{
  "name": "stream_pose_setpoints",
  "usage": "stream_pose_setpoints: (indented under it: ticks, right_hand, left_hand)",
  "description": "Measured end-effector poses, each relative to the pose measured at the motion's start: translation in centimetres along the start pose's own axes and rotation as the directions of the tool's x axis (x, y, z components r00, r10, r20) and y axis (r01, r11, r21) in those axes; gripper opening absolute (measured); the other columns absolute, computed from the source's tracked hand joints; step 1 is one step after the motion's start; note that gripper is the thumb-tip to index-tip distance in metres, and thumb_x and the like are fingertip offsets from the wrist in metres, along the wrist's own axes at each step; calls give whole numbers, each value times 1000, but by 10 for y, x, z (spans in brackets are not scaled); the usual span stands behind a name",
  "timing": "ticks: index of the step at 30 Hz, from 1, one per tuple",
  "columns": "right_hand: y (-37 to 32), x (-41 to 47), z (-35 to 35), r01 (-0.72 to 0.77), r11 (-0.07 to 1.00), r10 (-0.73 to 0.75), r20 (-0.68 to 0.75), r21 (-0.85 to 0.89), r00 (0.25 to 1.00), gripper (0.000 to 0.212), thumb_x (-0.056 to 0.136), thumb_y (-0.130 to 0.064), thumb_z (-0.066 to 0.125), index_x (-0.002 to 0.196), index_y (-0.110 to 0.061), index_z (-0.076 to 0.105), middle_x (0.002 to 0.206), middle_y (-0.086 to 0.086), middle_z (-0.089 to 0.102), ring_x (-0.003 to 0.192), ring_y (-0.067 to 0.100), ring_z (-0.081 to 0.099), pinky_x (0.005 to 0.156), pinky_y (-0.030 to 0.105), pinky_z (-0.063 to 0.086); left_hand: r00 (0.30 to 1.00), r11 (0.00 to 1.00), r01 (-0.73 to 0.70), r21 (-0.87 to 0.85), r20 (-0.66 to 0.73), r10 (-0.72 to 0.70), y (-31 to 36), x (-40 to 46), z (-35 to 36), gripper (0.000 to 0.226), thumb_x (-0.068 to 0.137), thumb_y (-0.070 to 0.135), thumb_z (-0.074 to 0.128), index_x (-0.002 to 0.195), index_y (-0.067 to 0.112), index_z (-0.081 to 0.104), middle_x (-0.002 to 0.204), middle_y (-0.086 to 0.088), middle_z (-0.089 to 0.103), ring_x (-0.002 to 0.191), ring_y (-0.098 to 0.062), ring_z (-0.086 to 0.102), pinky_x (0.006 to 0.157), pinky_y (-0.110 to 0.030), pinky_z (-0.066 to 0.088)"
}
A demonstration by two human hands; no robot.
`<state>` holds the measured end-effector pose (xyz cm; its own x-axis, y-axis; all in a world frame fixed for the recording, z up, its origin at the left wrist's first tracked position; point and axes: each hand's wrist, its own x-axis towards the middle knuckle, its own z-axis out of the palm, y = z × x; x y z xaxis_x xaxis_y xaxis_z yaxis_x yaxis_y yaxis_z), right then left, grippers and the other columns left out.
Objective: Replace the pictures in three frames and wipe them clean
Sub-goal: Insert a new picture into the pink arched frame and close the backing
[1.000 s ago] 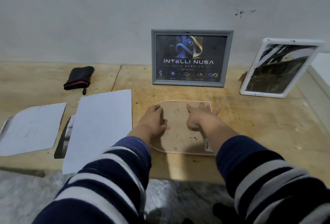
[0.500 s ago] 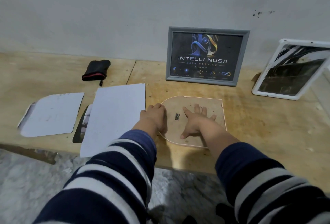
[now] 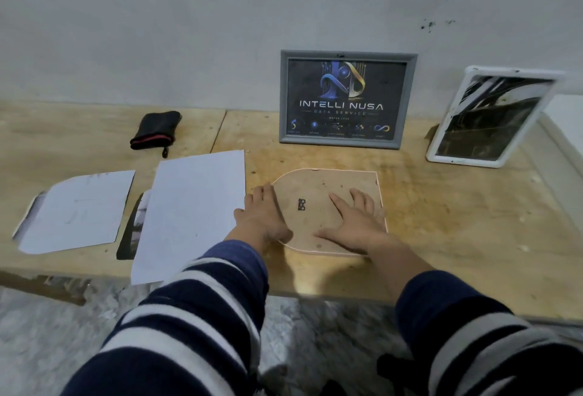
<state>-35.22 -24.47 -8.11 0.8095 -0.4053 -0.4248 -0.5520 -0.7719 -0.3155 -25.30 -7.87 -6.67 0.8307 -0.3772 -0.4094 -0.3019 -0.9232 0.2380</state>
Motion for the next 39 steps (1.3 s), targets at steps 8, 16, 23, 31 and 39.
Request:
stream_pose_setpoints:
  ticks: [8,16,23,31,39]
  right_hand:
    - [36,-17,-5,-189,942,269,-288,276,919,47,100,-36,40,141,-14,38,137,11,42,124,29,42,103,42,38]
    - [51,-17,-19,-76,425,339,-81,902,937,38,93,3,45,122,-17,57,117,-2,64,87,19,68,62,29,58]
    - [42,-27,-50,192,559,222,-369,806,903,39,88,2,60,117,-23,67,108,-2,69,90,12,65,68,19,54]
    - [33,-37,-73,401,771,26,-655,494,756,30,89,-7,65,115,-20,70,118,-2,66,108,11,57,100,26,45]
    - [20,-35,-80,328,524,139,-459,786,878,37,98,-15,51,135,-11,54,130,6,61,116,20,59,105,39,45]
  left_hand:
    - [976,969,154,-195,-123,-180,-3,-6,20,54,99,51,27,137,14,39,140,-12,36,129,-32,33,105,-49,31]
    - [927,845,204,-494,-180,-329,-7,4,13,66,100,53,9,137,12,44,143,-13,40,132,-34,33,108,-49,25]
    - [890,633,226,-741,-108,-444,-4,4,-22,87,93,67,2,137,7,47,142,-20,45,128,-38,43,111,-47,28]
    - [938,443,137,-886,-28,-346,-8,-5,-59,119,66,93,-3,132,14,57,140,-10,51,133,-33,39,116,-50,20]
    - [953,255,-100,-962,-166,-252,-1,-11,-81,66,97,62,4,122,22,51,146,-2,41,139,-24,30,116,-50,19]
